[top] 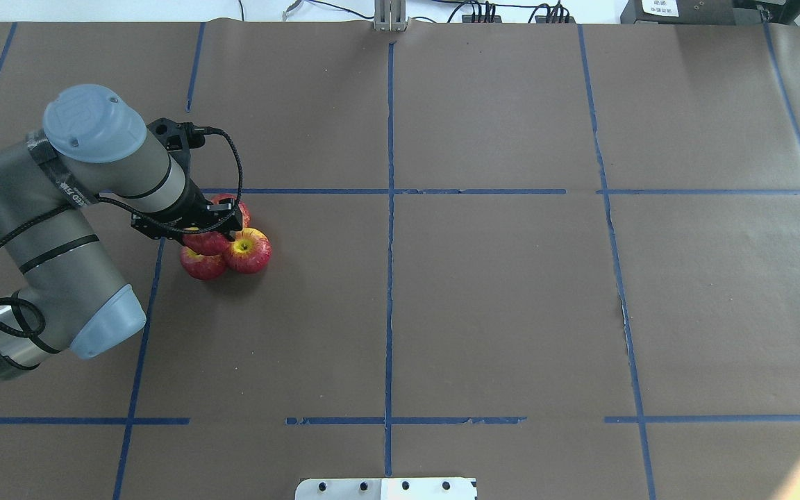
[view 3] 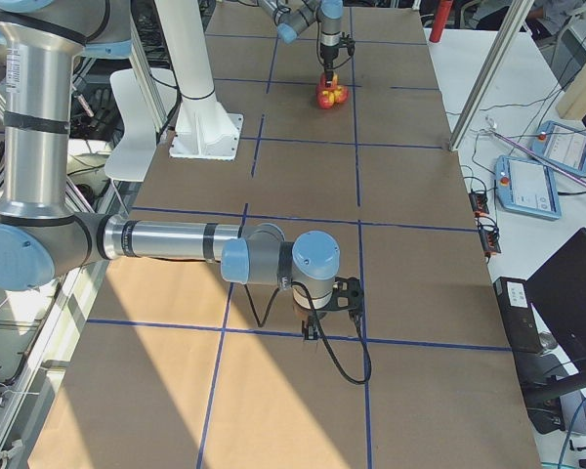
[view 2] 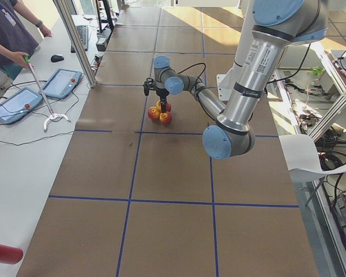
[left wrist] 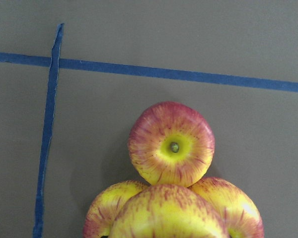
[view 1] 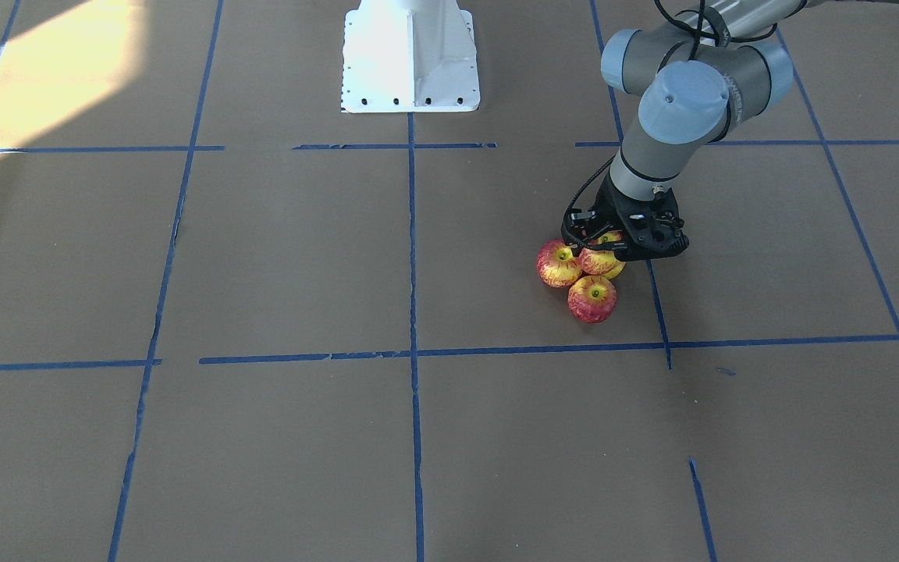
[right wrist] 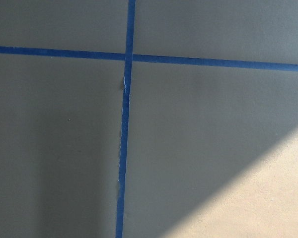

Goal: Stack apples

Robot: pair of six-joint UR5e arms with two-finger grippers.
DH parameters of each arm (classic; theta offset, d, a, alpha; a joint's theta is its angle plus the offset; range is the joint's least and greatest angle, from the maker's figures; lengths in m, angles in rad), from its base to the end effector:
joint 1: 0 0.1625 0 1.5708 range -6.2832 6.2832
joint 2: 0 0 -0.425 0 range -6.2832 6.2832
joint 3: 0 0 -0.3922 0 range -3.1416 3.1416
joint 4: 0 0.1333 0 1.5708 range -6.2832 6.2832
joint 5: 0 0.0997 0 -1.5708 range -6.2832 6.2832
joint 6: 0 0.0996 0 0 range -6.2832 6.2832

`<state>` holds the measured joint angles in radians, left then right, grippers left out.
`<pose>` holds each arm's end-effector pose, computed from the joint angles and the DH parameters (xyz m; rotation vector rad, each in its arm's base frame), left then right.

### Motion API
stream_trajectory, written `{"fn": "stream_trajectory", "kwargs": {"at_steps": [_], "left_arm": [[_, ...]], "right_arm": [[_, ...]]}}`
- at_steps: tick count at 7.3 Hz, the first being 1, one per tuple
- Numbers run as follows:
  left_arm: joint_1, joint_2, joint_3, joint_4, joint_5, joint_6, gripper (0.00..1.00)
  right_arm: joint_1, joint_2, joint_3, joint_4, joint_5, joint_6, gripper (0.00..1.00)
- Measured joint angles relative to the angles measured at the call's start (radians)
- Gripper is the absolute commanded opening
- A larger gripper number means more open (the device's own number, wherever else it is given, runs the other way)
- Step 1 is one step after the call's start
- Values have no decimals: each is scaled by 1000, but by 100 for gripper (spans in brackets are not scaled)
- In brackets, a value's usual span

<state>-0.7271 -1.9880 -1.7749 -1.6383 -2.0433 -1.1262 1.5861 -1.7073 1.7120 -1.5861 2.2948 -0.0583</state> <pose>0.4081 -0.4808 0.3278 -0.0043 0.8132 -0.1041 0.0739 -0.4322 0.6574 0.0165 -0.7239 -0.0373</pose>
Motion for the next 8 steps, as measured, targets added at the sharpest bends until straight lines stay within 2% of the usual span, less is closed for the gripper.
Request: {"fn": "stream_trajectory", "kwargs": {"at_steps": [2,6,8], "left_arm": [[0,1,0,0,0,0,98],[-7,7,-15,1,1,-3,99],[-53,10,-48,4,3,8,99]], "right_arm": [[0,0,0,0,0,0,100],[0,0,0,0,0,0,100],[0,0,0,0,0,0,100]]}}
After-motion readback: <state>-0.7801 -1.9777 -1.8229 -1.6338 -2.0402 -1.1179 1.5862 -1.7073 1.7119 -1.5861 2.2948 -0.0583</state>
